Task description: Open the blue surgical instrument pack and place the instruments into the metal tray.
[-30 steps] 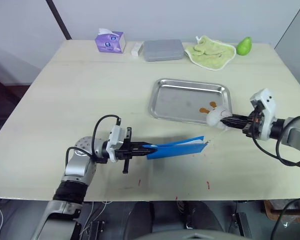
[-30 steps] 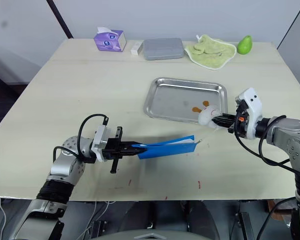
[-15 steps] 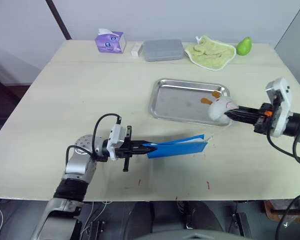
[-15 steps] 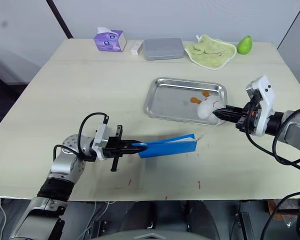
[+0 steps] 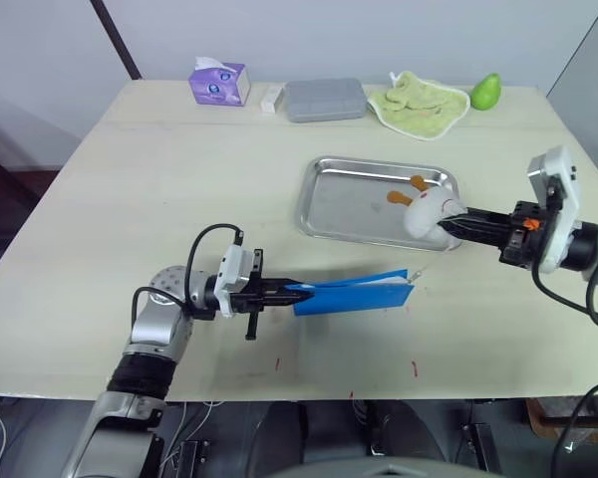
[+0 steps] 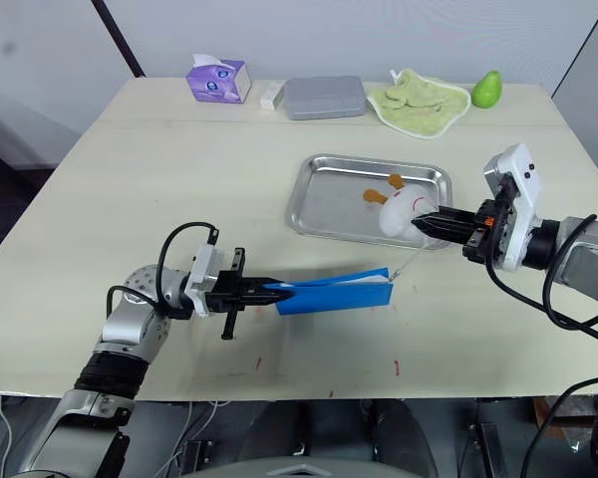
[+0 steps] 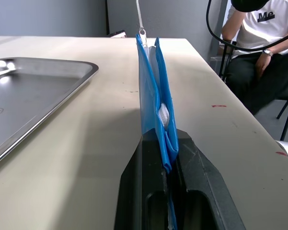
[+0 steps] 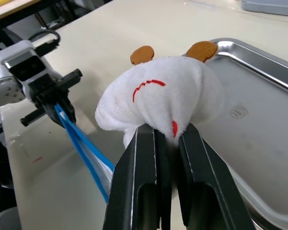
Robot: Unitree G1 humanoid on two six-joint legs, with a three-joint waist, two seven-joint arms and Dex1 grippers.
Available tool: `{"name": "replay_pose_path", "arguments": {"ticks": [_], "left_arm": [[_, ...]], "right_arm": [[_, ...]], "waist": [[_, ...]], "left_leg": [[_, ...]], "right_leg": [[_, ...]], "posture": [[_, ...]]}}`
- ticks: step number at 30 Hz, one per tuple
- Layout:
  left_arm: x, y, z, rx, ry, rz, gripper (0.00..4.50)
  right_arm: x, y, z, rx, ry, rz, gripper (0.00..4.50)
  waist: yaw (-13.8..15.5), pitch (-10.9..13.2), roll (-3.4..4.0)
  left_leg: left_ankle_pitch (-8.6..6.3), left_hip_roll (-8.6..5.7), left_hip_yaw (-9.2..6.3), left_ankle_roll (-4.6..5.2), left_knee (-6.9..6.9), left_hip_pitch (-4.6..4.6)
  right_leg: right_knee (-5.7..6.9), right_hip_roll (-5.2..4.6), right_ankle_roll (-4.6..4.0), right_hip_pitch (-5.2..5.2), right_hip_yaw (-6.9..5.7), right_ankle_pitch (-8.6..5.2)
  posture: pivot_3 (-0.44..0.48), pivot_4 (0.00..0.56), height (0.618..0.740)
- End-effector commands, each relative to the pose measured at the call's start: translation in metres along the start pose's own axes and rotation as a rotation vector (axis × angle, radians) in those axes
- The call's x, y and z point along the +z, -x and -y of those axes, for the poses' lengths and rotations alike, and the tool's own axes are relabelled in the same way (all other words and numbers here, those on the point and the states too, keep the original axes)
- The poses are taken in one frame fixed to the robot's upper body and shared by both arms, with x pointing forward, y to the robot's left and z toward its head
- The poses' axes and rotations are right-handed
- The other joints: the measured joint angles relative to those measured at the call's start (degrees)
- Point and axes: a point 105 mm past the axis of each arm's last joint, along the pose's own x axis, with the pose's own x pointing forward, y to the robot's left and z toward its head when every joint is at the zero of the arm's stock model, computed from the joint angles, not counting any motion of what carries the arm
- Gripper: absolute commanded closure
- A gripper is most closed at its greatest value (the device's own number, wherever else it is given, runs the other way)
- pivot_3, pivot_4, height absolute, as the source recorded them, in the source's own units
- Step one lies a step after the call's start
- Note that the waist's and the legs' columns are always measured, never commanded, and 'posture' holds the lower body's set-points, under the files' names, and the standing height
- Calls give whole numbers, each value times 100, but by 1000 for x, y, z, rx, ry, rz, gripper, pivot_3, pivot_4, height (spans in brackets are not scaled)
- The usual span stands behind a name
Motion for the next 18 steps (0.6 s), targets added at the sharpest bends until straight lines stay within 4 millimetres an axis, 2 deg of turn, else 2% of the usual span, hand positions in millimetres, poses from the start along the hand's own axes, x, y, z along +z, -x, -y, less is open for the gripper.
{"name": "replay_pose_path", "arguments": {"ticks": [1,9,18], "left_arm": [[-5,0,2,-10,7,-50,4500],[-8,2,4,-22,10,-65,4500],[-14,1,4,-29,13,-85,4500]], "right_arm": [[18,-5,-14,53,69,53,4485],[32,-24,-31,139,96,96,4485],[48,-56,-53,244,122,140,4485]], "waist": [[-1,0,0],[-2,0,0],[-15,0,1]], "left_leg": [[0,0,-1,0,0,0],[0,0,-1,0,0,-1],[0,0,-2,0,-1,-1]], "right_leg": [[0,0,0,0,-1,0],[0,0,0,0,-1,0],[0,-2,0,-1,-4,0]], "posture": [[0,150,740],[0,150,740],[0,150,740]]}}
